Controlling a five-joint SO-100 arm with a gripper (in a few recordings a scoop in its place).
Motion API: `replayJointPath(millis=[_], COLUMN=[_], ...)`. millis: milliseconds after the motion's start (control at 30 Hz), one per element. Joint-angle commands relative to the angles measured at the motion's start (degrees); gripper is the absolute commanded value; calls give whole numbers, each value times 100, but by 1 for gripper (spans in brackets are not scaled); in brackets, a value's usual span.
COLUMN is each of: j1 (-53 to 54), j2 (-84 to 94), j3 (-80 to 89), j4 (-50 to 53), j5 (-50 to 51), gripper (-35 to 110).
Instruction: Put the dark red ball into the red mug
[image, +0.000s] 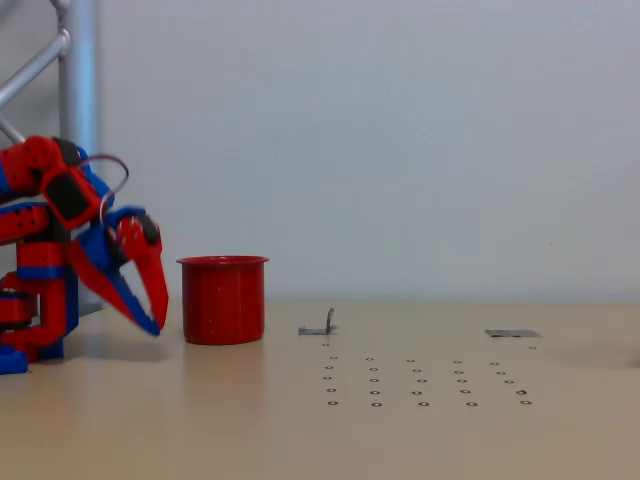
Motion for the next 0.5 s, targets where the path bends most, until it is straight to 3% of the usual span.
replayJointPath(millis=[0,467], j1=[-114,-211], j2=[413,413], j3=[-79,633], j4=[-62,-237], j5=[176,-281], gripper=[-2,-2])
